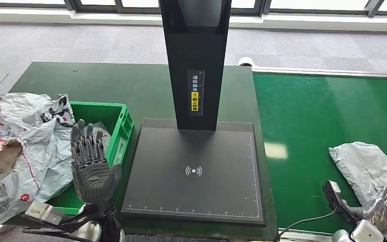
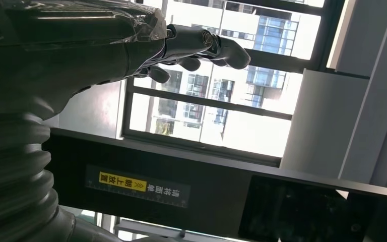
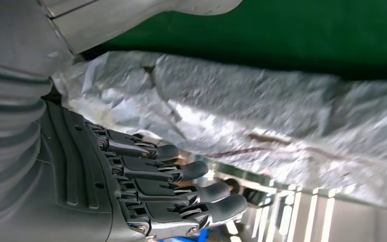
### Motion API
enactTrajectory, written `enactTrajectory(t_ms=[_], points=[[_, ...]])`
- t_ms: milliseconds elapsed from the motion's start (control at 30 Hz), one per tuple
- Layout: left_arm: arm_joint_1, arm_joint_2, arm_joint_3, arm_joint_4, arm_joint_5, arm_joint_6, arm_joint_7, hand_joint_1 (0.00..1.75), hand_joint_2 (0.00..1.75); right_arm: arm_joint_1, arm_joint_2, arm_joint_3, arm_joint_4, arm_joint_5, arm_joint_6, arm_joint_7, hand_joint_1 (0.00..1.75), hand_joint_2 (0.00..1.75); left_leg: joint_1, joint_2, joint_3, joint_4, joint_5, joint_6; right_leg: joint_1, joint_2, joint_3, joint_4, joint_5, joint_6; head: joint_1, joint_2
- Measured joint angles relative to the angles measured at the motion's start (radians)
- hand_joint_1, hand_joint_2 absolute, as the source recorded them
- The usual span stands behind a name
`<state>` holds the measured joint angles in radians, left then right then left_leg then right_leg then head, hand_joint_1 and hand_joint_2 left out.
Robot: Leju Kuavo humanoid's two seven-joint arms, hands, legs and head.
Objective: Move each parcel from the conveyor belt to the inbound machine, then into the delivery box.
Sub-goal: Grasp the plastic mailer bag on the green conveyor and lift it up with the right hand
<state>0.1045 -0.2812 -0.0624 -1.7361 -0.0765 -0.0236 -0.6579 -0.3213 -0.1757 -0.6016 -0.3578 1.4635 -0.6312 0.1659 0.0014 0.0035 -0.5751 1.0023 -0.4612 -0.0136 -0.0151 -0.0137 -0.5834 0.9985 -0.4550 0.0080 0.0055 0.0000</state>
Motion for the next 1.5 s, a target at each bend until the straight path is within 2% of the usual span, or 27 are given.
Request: enactTrajectory(t_ms=[167,400,700,1500], points=[[0.001,0.001,-0.007,0.035,-0.034,0.033,0.000,0.00,1.75,-0.007,0.000,-0.041,0.005,-0.006,0.033,-0.041,0.00,1.75,0.000,0.000,0.000,0.000,0.000,0.000,0.000,0.000,0.000,0.000,0.000,0.000,0.000,0.000],[0.002,0.002,-0.007,0.072,-0.058,0.072,0.000,0.00,1.75,-0.022,0.002,-0.060,0.012,0.005,0.070,-0.024,0.00,1.75,0.000,0.000,0.000,0.000,0.000,0.001,0.000,0.000,0.001,0.000,0.001,0.001,0.000,0.000],[0.004,0.002,-0.007,0.107,-0.059,0.072,0.000,0.00,1.75,-0.037,0.009,-0.063,0.014,0.014,0.144,-0.001,0.00,1.75,0.000,0.000,0.000,0.001,0.001,0.002,0.000,0.000,0.002,-0.001,0.001,0.002,0.000,0.000],[0.002,0.002,-0.007,0.189,-0.090,0.087,0.000,0.00,1.75,-0.049,0.026,-0.065,0.020,0.017,0.166,0.026,0.00,1.75,0.000,0.000,0.000,0.003,0.000,0.004,0.000,-0.001,0.003,-0.001,0.002,0.004,0.000,0.000]])
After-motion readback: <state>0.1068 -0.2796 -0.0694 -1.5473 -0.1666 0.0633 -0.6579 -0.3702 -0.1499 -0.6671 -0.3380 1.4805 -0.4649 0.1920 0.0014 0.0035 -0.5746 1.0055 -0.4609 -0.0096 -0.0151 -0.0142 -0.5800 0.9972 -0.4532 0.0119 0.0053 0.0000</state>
